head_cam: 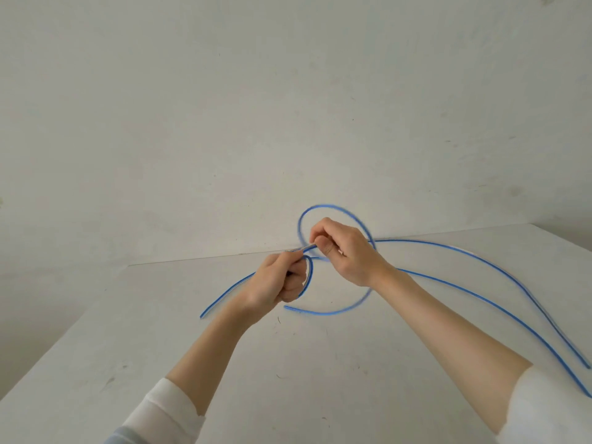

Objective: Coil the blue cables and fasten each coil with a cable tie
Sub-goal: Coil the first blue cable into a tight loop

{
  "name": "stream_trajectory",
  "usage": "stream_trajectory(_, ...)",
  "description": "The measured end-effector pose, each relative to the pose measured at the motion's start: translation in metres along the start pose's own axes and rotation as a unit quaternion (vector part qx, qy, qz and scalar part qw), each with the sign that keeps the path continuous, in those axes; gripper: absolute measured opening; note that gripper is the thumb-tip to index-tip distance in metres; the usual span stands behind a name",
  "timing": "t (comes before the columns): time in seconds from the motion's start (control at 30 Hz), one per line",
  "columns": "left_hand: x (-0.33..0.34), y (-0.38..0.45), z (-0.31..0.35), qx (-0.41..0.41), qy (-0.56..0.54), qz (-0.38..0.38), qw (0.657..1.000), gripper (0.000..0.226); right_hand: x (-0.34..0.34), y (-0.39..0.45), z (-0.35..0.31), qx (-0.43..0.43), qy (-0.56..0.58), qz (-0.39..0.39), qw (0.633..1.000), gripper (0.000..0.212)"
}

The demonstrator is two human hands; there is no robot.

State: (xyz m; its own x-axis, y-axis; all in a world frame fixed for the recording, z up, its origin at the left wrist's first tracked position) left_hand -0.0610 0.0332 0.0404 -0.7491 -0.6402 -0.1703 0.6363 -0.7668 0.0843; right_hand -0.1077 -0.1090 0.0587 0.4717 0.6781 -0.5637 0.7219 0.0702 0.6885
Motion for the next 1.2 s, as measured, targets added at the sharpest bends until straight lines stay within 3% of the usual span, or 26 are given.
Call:
stream_trajectory(0.1,-0.001,0.001,-0.001,-0.003,-0.156,0.005,0.988,0.043,0.000,-0.005,-0.002,0.007,0.031,0.029,0.999,0.004)
stream_trajectory(0.17,-0.006,0.002,0.001,0.011,-0.241,-0.010,0.970,0.044,-0.002,-0.011,0.003,0.029,0.037,0.064,0.997,0.009)
stream_trajectory(0.3,-0.003,0.003,0.003,0.050,-0.285,-0.063,0.955,0.036,0.003,-0.021,0.010,0.081,0.056,0.104,0.990,0.015)
stream_trajectory(0.5,0.007,0.003,0.006,0.089,-0.377,-0.078,0.919,0.034,0.021,-0.037,0.005,0.141,0.101,0.163,0.971,0.027)
stream_trajectory(0.63,0.011,0.003,0.010,0.139,-0.351,-0.067,0.924,0.036,0.034,-0.045,0.000,0.186,0.158,0.156,0.957,0.033)
stream_trajectory(0.87,0.008,0.009,0.016,0.164,-0.306,-0.005,0.938,0.036,0.041,-0.054,-0.016,0.164,0.189,0.182,0.951,0.031)
stream_trajectory(0.97,0.005,0.016,0.022,0.150,-0.324,0.050,0.933,0.037,0.045,-0.060,-0.018,0.160,0.115,0.144,0.970,0.029)
stream_trajectory(1.07,-0.006,0.023,0.036,0.157,-0.329,0.126,0.922,0.037,0.047,-0.072,-0.020,0.089,-0.040,0.074,0.992,0.017)
stream_trajectory(1.13,-0.016,0.027,0.045,0.169,-0.328,0.164,0.915,0.037,0.045,-0.080,-0.019,0.019,-0.177,0.016,0.984,0.023)
stream_trajectory(1.2,-0.024,0.031,0.053,0.179,-0.314,0.188,0.913,0.037,0.041,-0.085,-0.014,-0.060,-0.316,-0.013,0.947,0.023)
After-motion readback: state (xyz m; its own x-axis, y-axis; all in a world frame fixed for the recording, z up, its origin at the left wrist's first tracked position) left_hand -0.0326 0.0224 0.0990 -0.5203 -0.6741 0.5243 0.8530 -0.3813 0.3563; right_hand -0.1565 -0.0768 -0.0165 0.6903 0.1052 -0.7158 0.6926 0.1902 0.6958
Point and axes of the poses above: each hand's wrist, its own y-axis towards the middle knuckle, its own x-axis out of the palm, z = x × y, the point moved 3 cm from there along y, towards the middle knuckle, and after that the axes turned 2 degrees about y, right-handed, at the moved point
